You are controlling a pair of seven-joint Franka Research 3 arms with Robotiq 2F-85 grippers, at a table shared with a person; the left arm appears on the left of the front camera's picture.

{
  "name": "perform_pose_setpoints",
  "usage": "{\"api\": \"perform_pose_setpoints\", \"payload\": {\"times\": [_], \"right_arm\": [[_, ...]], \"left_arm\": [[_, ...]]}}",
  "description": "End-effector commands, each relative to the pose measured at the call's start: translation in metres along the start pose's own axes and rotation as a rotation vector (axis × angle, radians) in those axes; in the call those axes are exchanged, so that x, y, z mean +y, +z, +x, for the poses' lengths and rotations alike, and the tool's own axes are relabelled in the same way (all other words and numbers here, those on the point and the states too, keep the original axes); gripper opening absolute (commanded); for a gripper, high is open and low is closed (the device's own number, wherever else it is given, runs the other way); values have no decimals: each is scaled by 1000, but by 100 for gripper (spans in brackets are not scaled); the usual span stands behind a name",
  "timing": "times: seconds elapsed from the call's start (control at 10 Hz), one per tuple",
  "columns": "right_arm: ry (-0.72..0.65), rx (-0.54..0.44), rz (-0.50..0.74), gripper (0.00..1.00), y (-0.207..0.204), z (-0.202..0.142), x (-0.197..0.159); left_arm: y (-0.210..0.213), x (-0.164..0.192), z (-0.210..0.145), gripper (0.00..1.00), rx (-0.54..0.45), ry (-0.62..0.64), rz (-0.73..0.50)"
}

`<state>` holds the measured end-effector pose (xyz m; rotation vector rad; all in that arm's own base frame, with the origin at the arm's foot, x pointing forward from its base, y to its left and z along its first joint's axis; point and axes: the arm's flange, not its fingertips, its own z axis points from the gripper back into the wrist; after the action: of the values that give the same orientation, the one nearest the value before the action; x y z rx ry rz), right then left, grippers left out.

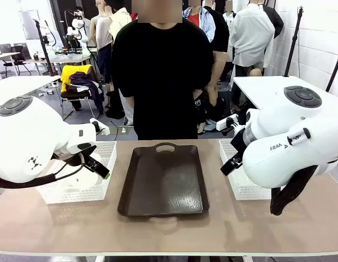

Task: Prepare the laboratory tools.
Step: Pick up the Big flask that the person points to.

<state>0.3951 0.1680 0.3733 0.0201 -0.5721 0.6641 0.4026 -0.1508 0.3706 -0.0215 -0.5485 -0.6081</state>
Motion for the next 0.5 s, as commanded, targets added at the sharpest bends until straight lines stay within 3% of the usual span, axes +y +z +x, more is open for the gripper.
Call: {"api": "perform_pose_setpoints", "payload": {"times": [0.0, 0.4], "right_arm": [[0, 0, 0, 100, 0, 0, 0], [0, 0, 0, 100, 0, 0, 0]], "left_arm": [[0, 0, 0, 100, -1, 0, 0], [0, 0, 0, 100, -1, 0, 0]]}}
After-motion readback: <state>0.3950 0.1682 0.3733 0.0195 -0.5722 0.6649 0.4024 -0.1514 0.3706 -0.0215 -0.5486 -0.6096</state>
